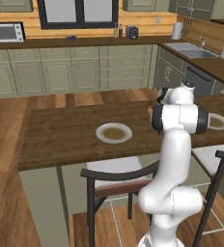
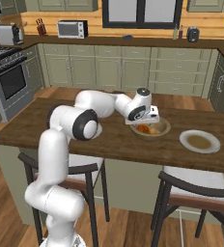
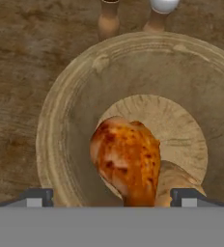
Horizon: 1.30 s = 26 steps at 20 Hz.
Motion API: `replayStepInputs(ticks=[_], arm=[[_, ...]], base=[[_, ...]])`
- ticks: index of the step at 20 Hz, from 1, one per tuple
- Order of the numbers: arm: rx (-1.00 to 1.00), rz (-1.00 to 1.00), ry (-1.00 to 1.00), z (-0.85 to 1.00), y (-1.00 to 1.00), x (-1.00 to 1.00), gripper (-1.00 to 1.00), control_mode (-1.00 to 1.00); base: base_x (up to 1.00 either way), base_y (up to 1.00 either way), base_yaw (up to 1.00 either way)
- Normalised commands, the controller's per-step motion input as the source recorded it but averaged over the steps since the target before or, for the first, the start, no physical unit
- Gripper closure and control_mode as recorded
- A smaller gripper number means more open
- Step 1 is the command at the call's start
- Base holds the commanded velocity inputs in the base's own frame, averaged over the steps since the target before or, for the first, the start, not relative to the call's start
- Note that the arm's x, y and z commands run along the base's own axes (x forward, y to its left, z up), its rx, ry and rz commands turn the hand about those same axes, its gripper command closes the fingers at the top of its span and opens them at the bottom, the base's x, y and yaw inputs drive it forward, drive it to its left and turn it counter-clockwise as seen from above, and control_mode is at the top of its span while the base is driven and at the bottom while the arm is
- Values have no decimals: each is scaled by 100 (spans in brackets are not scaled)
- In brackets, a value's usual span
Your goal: Pick the chicken drumstick and potato from their plates and place them in the bowl. Then put the bowl in the fridge.
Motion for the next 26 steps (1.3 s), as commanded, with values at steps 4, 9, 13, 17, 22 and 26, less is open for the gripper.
replayStepInputs(ticks=[4,9,13,17,22,26], arm=[[0,-2,-7,3,5,-5,-100,-100],[8,-41,-4,26,-17,-89,-100,-100],[17,-59,-10,64,0,-54,-100,-100],[44,-65,0,8,0,-83,-100,-100],[72,-48,0,20,-18,-66,-100,-100],[67,-33,0,14,-43,-13,-100,-100]], base=[[0,0,0],[0,0,0],[0,0,0],[0,0,0],[0,0,0],[0,0,0]])
